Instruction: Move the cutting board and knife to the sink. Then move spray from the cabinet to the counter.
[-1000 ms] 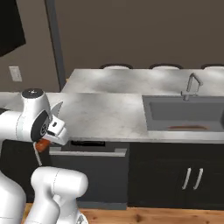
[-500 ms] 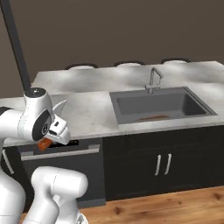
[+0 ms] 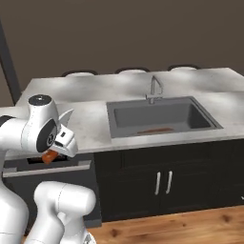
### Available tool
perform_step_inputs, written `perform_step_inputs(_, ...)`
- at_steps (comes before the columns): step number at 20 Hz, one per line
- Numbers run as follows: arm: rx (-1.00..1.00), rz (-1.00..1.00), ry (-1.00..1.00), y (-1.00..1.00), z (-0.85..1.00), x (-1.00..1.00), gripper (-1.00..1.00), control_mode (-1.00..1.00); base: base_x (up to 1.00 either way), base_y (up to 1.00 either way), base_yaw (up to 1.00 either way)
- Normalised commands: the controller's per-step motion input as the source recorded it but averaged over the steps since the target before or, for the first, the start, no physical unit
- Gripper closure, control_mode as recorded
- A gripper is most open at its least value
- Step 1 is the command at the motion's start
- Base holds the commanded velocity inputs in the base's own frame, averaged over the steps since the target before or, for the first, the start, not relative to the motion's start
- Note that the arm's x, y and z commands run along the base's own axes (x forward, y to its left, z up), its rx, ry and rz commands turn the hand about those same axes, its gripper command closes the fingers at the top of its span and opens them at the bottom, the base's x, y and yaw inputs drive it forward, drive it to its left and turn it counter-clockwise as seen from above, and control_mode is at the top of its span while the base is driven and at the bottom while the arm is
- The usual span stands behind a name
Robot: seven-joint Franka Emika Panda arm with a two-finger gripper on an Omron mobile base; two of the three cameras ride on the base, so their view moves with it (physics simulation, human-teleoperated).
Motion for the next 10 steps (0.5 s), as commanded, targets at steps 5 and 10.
perform_step_inputs(5, 0.0, 0.0, 0.0, 0.0, 0.0, 0.0, 1.0, 1.0, 0.45, -0.49, 0.13)
perform_step_inputs(10, 0.0, 0.0, 0.0, 0.0, 0.0, 0.0, 1.0, 1.0, 0.52, -0.47, 0.13)
